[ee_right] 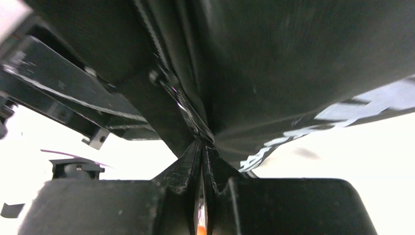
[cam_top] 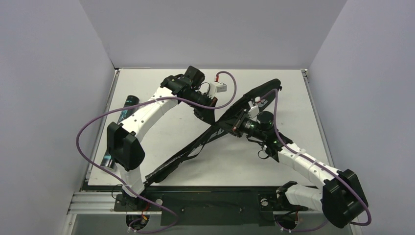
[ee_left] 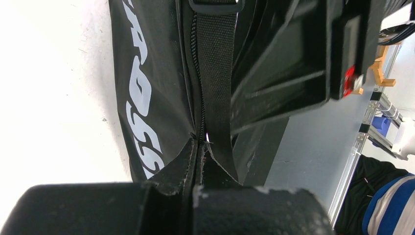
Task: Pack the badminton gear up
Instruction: Adjust the racket bag at the center of the board.
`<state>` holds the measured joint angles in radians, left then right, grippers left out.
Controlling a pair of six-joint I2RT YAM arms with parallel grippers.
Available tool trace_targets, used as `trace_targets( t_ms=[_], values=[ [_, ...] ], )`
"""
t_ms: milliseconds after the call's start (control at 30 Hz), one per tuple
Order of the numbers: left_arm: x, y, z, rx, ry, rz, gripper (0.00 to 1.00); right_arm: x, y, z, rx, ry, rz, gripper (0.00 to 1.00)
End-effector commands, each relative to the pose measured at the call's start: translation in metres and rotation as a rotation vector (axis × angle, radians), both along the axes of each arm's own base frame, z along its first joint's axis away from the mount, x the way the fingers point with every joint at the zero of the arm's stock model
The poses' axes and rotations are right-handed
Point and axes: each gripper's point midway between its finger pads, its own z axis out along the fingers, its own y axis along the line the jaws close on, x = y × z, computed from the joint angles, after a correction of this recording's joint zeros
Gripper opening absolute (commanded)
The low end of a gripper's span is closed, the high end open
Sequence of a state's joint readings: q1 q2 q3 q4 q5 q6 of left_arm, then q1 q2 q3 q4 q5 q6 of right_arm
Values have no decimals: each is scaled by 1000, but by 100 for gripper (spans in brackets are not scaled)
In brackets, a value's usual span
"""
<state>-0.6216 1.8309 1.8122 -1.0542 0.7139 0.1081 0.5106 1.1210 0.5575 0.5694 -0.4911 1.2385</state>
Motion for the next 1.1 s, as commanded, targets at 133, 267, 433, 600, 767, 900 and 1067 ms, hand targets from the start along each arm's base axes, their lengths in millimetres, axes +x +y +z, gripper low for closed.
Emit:
trace_targets(
  t_ms=[133, 267, 433, 600, 767, 900, 1067],
  values=[
    [2, -7, 43, -126, -89, -11, 0, -14, 23, 21, 30, -52, 135, 0],
    [3, -6, 41, -123, -87, -7, 0, -11, 6, 20, -59, -60, 100, 0],
    [11, -2, 37, -98, -105, 30, 0, -2, -34, 17, -174, -53, 15, 33],
    [45, 4, 30, -51, -139, 151, 0, 7, -80, 16, -412, -36, -134, 43],
    [103, 12, 33, -62, -113, 336, 0, 20, -90, 31, -469, -48, -195, 44],
    [144, 15, 30, -54, -125, 438, 0, 22, -87, 31, -466, -51, -200, 44],
    [175, 17, 21, -36, -118, 556, 0, 16, -70, 31, -494, -77, -154, 45]
  ],
)
